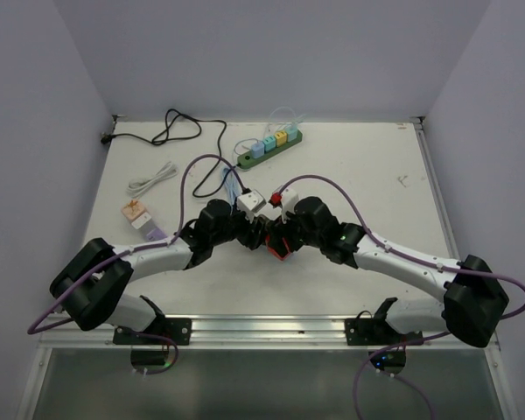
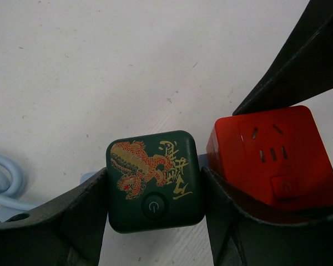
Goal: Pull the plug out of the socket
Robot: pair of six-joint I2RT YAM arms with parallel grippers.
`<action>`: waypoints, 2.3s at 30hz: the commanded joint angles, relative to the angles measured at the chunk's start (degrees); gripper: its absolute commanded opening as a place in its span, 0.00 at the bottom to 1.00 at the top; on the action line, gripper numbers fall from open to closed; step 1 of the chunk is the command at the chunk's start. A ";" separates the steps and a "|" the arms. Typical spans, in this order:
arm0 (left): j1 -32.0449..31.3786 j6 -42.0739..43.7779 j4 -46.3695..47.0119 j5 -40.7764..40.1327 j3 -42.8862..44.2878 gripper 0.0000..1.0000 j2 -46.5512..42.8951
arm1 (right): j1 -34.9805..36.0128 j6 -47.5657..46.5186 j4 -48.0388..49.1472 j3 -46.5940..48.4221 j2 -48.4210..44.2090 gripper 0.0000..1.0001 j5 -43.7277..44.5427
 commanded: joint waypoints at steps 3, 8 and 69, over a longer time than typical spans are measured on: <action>-0.42 1.06 0.34 0.65 0.97 0.36 0.18 | -0.08 1.46 10.61 1.73 -2.72 0.10 0.09; -0.25 0.10 0.08 -0.58 0.80 0.01 -0.26 | -0.08 0.05 9.91 1.11 -1.94 0.09 0.88; 5.02 -6.41 -1.25 -23.87 -5.08 0.00 -11.05 | 2.93 1.17 4.44 -2.32 0.18 0.09 11.29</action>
